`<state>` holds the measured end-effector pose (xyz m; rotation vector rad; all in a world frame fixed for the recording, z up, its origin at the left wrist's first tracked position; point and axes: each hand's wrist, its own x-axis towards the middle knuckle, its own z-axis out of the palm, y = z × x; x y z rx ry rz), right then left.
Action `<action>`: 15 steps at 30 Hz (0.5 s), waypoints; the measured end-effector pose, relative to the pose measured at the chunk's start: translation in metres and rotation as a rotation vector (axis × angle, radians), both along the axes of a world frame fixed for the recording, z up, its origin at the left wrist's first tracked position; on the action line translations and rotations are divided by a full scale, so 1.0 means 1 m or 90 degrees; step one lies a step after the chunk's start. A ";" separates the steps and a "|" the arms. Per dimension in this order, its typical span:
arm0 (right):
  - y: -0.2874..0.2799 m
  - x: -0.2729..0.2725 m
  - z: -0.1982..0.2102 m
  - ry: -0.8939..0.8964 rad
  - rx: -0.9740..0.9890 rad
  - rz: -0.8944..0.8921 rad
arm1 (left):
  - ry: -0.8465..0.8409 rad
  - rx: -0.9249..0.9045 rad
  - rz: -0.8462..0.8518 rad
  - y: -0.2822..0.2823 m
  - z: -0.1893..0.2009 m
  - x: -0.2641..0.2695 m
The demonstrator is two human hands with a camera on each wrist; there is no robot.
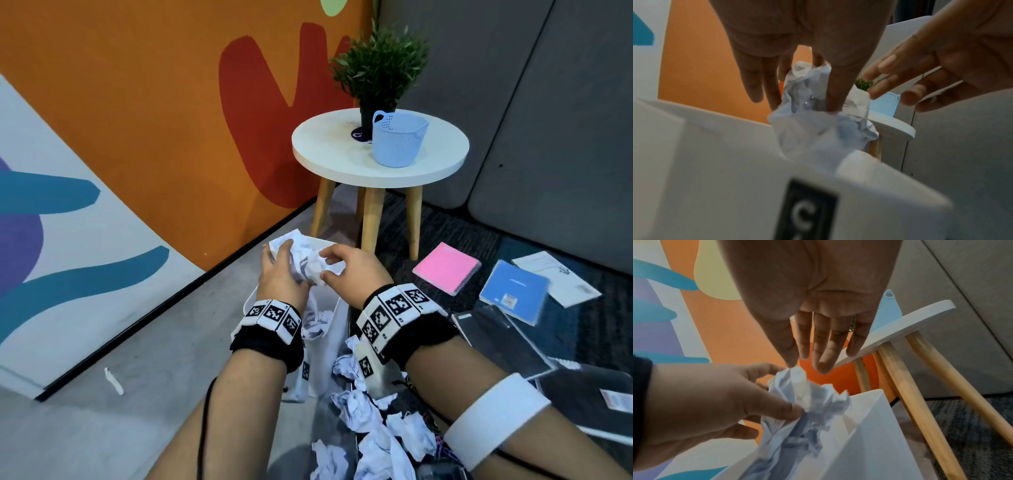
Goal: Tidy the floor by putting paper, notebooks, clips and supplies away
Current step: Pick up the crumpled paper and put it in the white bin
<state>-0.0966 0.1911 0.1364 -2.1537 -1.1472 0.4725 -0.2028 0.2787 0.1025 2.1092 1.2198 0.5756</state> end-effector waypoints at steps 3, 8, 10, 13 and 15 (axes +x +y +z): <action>-0.012 0.009 -0.005 -0.017 -0.026 -0.006 | 0.101 0.015 -0.004 -0.002 -0.007 0.001; -0.036 0.025 -0.012 -0.029 -0.036 -0.080 | 0.166 0.096 -0.046 -0.017 -0.006 0.022; -0.049 0.034 -0.014 -0.034 -0.045 -0.103 | 0.172 0.120 -0.080 -0.029 -0.008 0.035; -0.074 0.050 -0.023 -0.025 -0.053 -0.144 | 0.197 0.152 -0.161 -0.051 -0.017 0.052; -0.095 0.061 -0.034 -0.017 -0.067 -0.178 | 0.218 0.167 -0.219 -0.068 -0.028 0.063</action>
